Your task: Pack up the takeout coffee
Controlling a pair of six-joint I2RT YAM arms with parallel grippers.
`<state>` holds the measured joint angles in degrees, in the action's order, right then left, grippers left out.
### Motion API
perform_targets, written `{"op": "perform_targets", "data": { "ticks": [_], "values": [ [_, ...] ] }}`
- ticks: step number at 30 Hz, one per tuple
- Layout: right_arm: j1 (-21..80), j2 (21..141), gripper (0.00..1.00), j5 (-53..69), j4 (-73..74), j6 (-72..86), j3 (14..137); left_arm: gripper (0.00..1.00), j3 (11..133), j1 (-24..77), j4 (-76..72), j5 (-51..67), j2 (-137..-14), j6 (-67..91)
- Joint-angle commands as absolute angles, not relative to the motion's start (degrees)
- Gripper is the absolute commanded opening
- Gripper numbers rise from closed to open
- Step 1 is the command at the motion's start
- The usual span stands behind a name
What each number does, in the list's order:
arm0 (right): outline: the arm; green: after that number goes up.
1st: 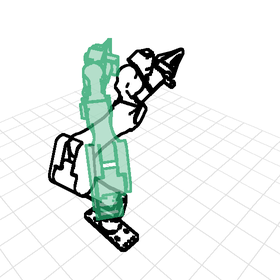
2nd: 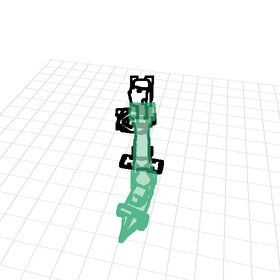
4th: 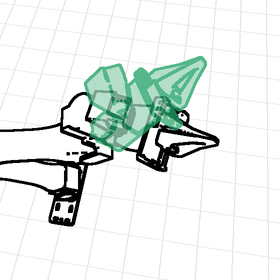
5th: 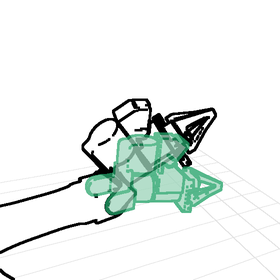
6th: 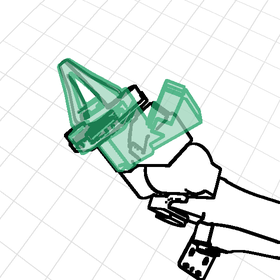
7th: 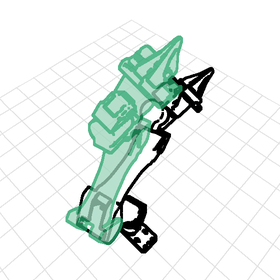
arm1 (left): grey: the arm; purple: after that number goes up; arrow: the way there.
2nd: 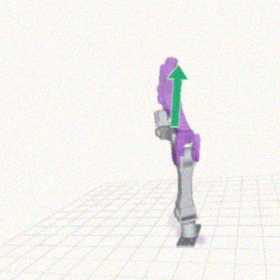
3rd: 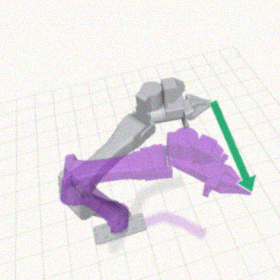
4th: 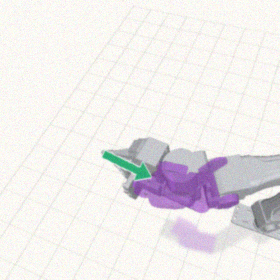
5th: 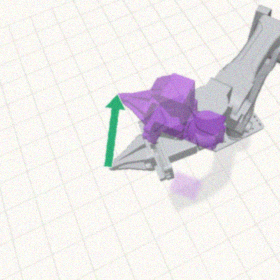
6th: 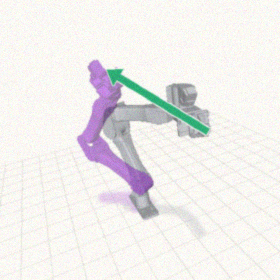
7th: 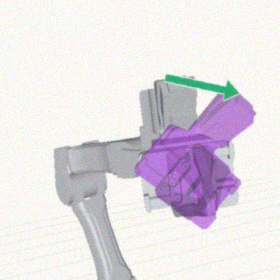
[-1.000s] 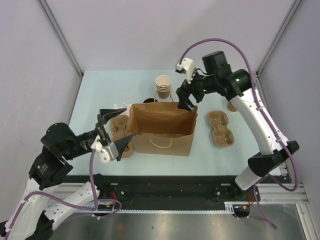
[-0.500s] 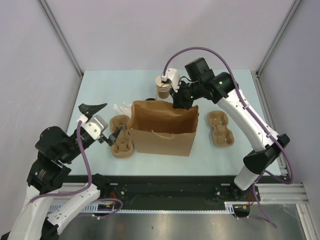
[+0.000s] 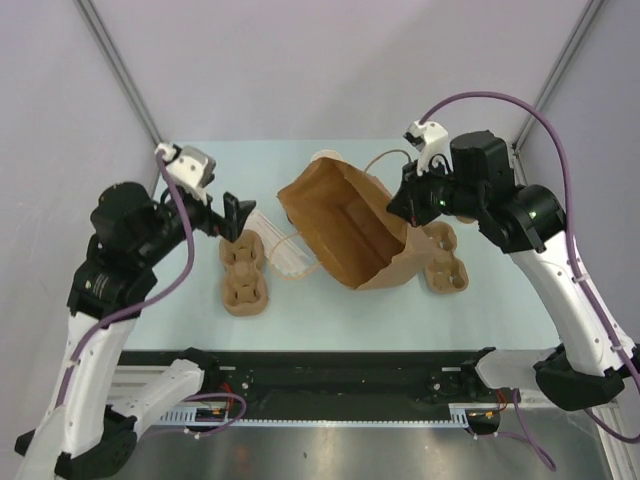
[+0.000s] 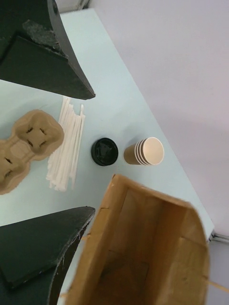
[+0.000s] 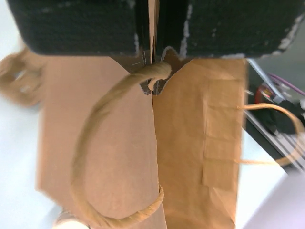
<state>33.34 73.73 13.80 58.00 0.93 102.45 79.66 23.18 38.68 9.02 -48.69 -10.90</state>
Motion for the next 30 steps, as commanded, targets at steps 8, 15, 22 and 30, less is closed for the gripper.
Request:
{"op": "perform_targets", "data": {
  "ticks": [8, 15, 22, 30],
  "values": [
    [23.12, 72.51, 0.00, 25.31, 50.72, 32.95, 93.86, 0.96, 89.03, 16.61, 38.76, 23.82, -58.71, 5.36],
    [23.38, 72.33, 0.00, 28.12, 49.57, 35.85, 92.47, 0.95, 88.33, 16.61, 37.44, 24.08, -60.47, 5.72],
    [22.41, 70.31, 0.00, 31.11, 47.81, 42.00, 83.86, 0.94, 89.65, 16.52, 37.27, 23.73, -63.28, 4.22],
    [23.20, 66.98, 0.30, 28.30, 49.04, 44.21, 80.86, 0.92, 90.09, 16.61, 38.05, 24.96, -66.53, 2.90]
  ]
}}
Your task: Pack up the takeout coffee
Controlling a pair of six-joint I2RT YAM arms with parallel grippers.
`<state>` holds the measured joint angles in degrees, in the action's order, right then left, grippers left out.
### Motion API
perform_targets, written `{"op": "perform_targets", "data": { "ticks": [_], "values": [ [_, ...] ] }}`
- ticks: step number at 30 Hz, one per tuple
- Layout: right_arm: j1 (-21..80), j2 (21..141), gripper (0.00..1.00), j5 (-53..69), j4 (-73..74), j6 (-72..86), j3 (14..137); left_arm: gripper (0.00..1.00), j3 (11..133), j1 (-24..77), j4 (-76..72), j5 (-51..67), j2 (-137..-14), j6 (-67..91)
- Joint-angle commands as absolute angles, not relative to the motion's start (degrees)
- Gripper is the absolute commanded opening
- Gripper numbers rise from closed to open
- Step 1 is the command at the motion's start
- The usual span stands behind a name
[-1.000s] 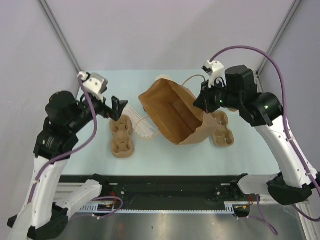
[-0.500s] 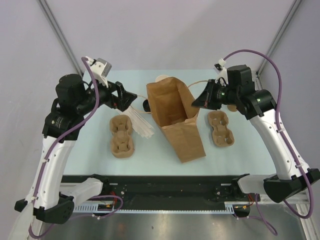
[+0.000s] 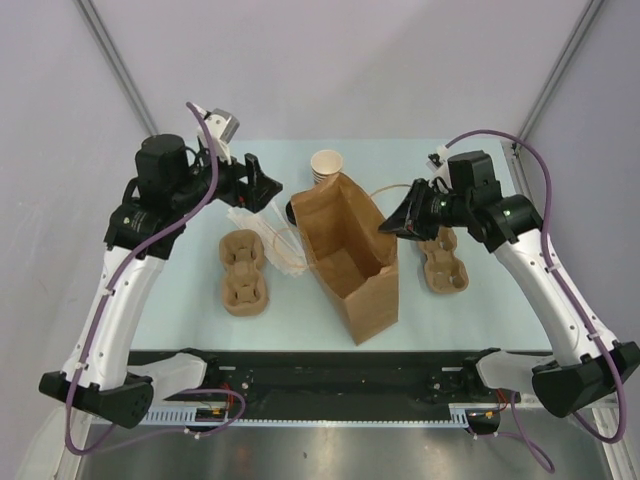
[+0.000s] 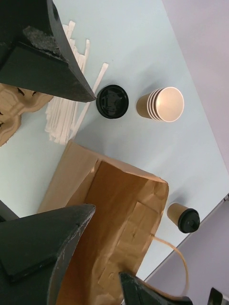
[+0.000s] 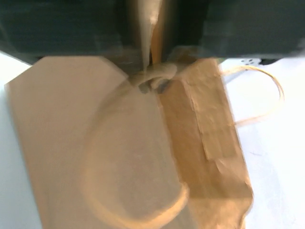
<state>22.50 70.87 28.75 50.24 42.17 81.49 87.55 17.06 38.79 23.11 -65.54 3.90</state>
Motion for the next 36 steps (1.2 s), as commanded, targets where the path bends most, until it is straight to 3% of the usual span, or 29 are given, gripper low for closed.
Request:
{"op": "perform_targets", "data": {
  "ticks": [1, 2, 3, 7, 8, 11, 13, 20, 25, 36],
  "values": [
    [23.38, 65.84, 0.44, 28.39, 48.43, 44.47, 80.34, 0.92, 90.00, 16.61, 38.14, 25.83, -67.06, 2.73],
    [23.47, 65.40, 0.65, 28.30, 48.08, 44.56, 79.64, 0.92, 90.00, 16.61, 38.49, 26.45, -67.32, 2.12],
    [23.73, 64.96, 0.73, 28.47, 47.64, 44.47, 79.37, 0.92, 89.91, 16.52, 38.58, 27.41, -67.41, 1.76],
    [23.56, 62.58, 0.77, 28.04, 47.20, 41.93, 79.10, 0.91, 91.31, 17.31, 41.56, 32.60, -68.64, -0.26],
    [23.64, 61.36, 0.83, 27.34, 47.28, 40.44, 79.10, 0.91, 91.75, 17.92, 42.36, 32.43, -68.99, -2.00],
    [23.99, 58.81, 0.86, 23.21, 45.88, 36.76, 78.93, 0.91, 93.16, 21.00, 44.91, 28.58, -70.83, -4.57],
    [23.99, 57.75, 0.99, 21.19, 44.74, 34.64, 79.01, 0.90, 93.60, 22.14, 45.96, 26.20, -71.98, -4.92],
    [21.63, 53.53, 1.00, 17.49, 43.77, 22.78, 79.36, 0.89, 91.14, 23.82, 45.27, 22.41, -75.14, -7.82],
    [15.65, 51.68, 1.00, 21.17, 45.96, 9.89, 83.14, 0.85, 92.02, 24.26, 44.82, 25.57, -78.30, -10.80],
    [4.23, 57.13, 1.00, 29.43, 62.56, -2.62, 92.64, 0.53, 95.35, 24.26, 48.96, 33.57, -85.60, -15.82]
  ]
}}
